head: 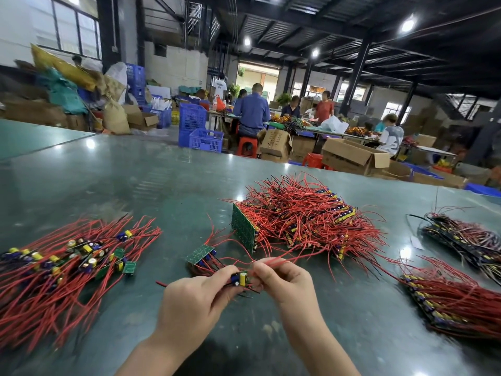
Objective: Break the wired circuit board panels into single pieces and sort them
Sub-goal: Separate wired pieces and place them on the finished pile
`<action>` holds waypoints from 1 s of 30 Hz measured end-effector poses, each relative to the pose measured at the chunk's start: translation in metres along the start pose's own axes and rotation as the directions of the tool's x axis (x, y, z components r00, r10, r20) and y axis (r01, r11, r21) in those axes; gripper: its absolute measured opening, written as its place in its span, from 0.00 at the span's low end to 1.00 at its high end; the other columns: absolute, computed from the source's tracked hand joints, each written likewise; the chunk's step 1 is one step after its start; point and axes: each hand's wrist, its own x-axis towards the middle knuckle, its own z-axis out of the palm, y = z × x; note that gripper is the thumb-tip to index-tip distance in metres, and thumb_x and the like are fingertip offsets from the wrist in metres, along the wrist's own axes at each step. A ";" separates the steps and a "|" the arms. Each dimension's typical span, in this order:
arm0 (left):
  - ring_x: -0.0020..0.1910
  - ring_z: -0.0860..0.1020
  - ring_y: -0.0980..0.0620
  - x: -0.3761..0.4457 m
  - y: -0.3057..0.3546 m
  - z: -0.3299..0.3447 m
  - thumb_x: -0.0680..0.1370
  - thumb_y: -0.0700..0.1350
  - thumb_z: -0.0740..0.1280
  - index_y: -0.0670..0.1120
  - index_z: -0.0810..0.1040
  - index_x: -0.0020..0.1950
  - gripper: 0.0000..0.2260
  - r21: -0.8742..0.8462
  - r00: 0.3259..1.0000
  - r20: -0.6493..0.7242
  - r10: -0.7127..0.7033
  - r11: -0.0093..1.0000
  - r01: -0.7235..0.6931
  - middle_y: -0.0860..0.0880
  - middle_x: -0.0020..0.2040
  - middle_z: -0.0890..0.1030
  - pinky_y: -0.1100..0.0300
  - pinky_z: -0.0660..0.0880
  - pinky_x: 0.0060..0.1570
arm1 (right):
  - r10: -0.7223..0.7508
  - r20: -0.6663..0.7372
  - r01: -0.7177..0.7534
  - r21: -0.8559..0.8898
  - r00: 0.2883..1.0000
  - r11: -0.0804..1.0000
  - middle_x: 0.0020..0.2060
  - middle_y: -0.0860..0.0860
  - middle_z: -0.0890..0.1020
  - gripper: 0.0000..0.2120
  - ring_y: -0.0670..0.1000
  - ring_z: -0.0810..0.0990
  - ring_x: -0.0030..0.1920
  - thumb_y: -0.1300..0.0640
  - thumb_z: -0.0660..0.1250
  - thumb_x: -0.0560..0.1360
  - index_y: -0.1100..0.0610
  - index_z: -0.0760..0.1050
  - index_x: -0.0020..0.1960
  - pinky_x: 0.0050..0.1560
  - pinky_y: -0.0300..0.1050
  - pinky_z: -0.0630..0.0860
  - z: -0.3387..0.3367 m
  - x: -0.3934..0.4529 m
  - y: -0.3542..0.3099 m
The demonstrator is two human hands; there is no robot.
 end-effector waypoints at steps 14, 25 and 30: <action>0.19 0.72 0.50 -0.004 -0.001 0.003 0.81 0.60 0.52 0.54 0.72 0.53 0.14 0.013 1.000 -0.010 -0.003 1.000 0.003 0.52 0.23 0.75 0.64 0.64 0.19 | -0.097 -0.170 0.078 -0.116 0.981 0.990 0.30 0.53 0.82 0.07 0.45 0.79 0.31 0.66 0.69 0.72 0.57 0.81 0.38 0.36 0.36 0.76 0.000 -0.003 0.001; 0.22 0.75 0.53 -0.001 0.008 0.006 0.80 0.62 0.51 0.54 0.72 0.55 0.16 -0.058 0.994 -0.005 -0.113 0.992 0.112 0.53 0.25 0.78 0.64 0.64 0.19 | 0.115 -0.152 -0.081 0.213 0.982 0.974 0.31 0.54 0.83 0.04 0.45 0.76 0.28 0.62 0.71 0.67 0.59 0.83 0.35 0.32 0.35 0.76 0.009 -0.005 0.000; 0.20 0.74 0.51 -0.003 0.001 0.005 0.80 0.62 0.52 0.54 0.72 0.54 0.16 -0.047 0.996 -0.002 -0.088 0.995 0.088 0.52 0.23 0.77 0.66 0.64 0.19 | 0.084 -0.151 -0.063 0.139 0.985 0.988 0.27 0.52 0.80 0.10 0.44 0.77 0.29 0.66 0.69 0.71 0.57 0.85 0.35 0.34 0.35 0.76 0.004 -0.004 -0.002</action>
